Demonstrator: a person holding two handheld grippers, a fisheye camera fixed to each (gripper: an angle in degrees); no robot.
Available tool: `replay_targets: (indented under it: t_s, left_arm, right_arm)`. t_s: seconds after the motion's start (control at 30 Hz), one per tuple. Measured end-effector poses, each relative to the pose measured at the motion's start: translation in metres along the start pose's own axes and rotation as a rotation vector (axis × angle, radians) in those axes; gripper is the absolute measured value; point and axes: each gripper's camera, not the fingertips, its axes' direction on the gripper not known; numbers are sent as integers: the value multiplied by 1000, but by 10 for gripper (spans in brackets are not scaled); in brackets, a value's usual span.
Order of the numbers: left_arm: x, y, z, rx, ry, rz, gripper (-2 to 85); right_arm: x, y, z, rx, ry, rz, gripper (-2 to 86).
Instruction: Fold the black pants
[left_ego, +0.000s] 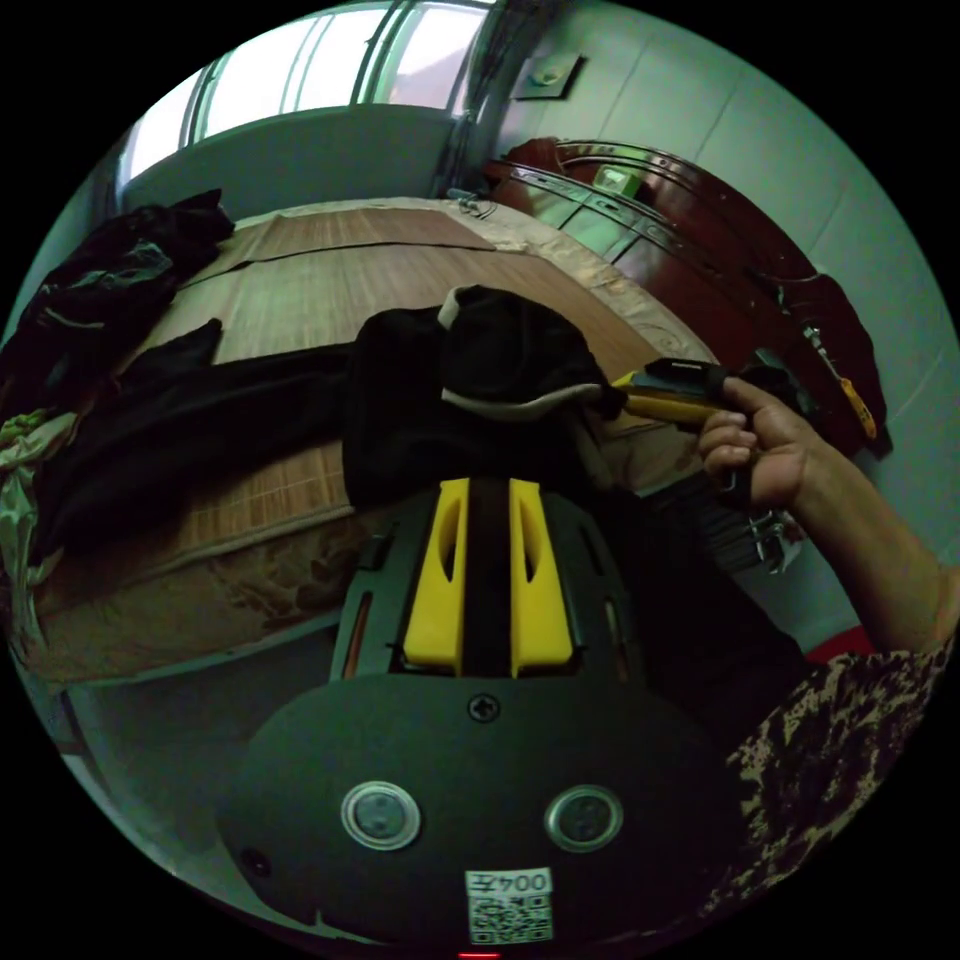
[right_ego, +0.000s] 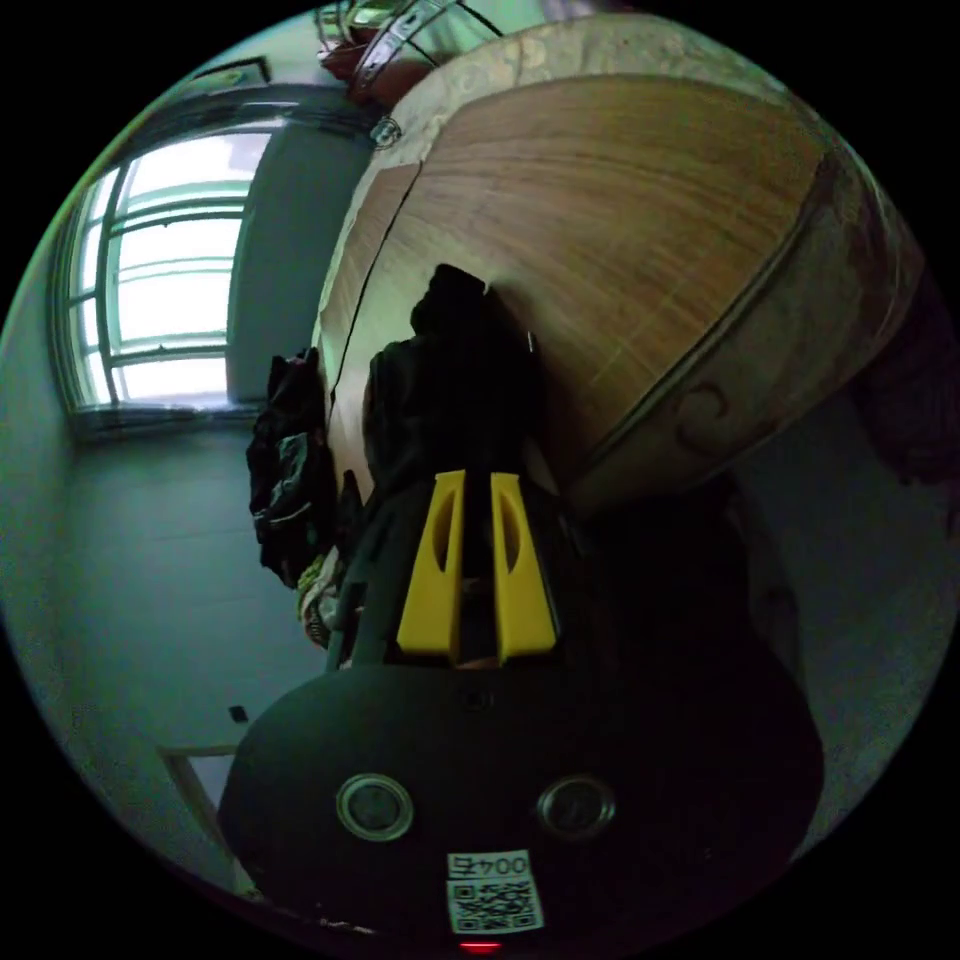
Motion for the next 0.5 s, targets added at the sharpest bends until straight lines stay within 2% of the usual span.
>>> replay_targets:
  t_s: [0.13,0.33,0.5]
  left_arm:
    - [26,-22,-6,26,-20,115,89]
    - [64,-62,-2,2,-70,267,102]
    - [102,-102,13,0,-232,457,110]
  right_arm:
    - [-10,-10,-5,-29,67,-139,40]
    - [-1,-26,2,-90,-19,-115,39]
    - [-13,-38,2,-114,-32,-151,36]
